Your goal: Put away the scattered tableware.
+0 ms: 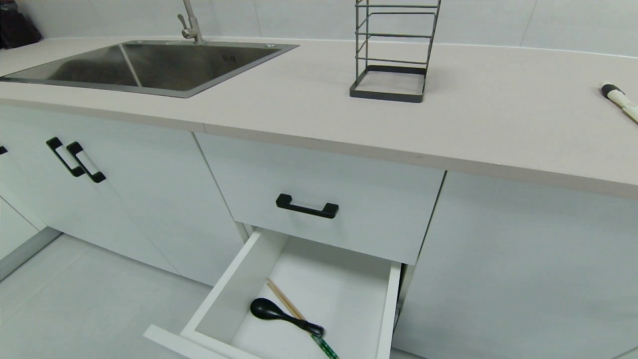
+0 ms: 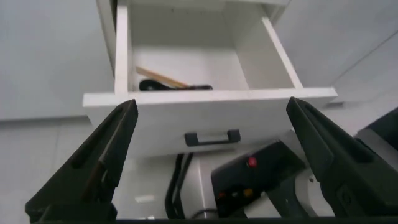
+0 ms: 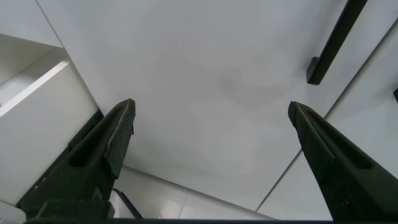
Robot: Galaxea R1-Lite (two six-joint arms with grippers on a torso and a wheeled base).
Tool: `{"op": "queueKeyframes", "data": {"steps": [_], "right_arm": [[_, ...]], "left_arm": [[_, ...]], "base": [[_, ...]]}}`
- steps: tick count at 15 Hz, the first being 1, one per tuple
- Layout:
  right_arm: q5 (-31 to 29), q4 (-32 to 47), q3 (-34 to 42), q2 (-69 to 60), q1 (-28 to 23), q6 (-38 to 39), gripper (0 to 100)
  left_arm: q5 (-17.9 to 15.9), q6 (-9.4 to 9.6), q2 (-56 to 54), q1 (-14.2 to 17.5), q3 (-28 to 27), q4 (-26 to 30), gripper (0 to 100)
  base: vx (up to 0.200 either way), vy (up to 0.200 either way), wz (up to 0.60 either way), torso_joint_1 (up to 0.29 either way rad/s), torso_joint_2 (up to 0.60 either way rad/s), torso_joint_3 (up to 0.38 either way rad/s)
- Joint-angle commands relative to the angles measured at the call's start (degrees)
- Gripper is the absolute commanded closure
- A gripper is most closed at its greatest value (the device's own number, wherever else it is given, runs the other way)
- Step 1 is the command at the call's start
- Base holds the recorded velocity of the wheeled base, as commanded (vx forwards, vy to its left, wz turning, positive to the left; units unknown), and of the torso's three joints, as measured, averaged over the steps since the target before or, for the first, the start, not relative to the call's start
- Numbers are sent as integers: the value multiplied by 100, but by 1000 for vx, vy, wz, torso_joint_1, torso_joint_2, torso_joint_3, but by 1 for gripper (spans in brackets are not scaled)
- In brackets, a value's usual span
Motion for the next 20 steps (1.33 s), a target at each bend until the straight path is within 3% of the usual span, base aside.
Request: {"op": "queueKeyframes", "data": {"steps": [1, 4, 6, 7, 9, 10, 13, 15, 17, 20], "right_arm": [[-1, 0, 0, 13, 1, -1, 0], [-27, 0, 0, 13, 1, 16, 0], [-27, 0, 0, 13, 1, 16, 0], [-27, 0, 0, 13, 1, 16, 0], [-27, 0, 0, 13, 1, 16, 0], [-27, 0, 0, 13, 1, 16, 0], [-27, 0, 0, 13, 1, 16, 0], [-27, 0, 0, 13, 1, 16, 0], [-27, 0, 0, 13, 1, 16, 0], [-27, 0, 0, 13, 1, 16, 0]], "left_arm": [[-3, 1, 642, -145, 25, 388, 0], [49, 45, 1688, -602, -10, 282, 0], [296, 185, 2365, -821, -10, 45, 0], [533, 370, 2813, -909, 7, -78, 0], [665, 801, 3402, -927, -10, -386, 0], [717, 897, 3534, -927, -10, -447, 0], [893, 906, 4088, -936, -46, -570, 0], [1016, 924, 4466, -936, -37, -992, 0], [1157, 924, 4738, -1059, -19, -1317, 0], [1166, 915, 4852, -1208, -10, -1379, 0]], "base": [[0, 0, 0, 0, 0, 0], [0, 0, 0, 0, 0, 0], [0, 0, 0, 0, 0, 0], [0, 0, 0, 0, 0, 0], [0, 0, 0, 0, 0, 0], [0, 0, 0, 0, 0, 0], [0, 0, 0, 0, 0, 0], [0, 0, 0, 0, 0, 0], [0, 0, 0, 0, 0, 0], [0, 0, 0, 0, 0, 0]]}}
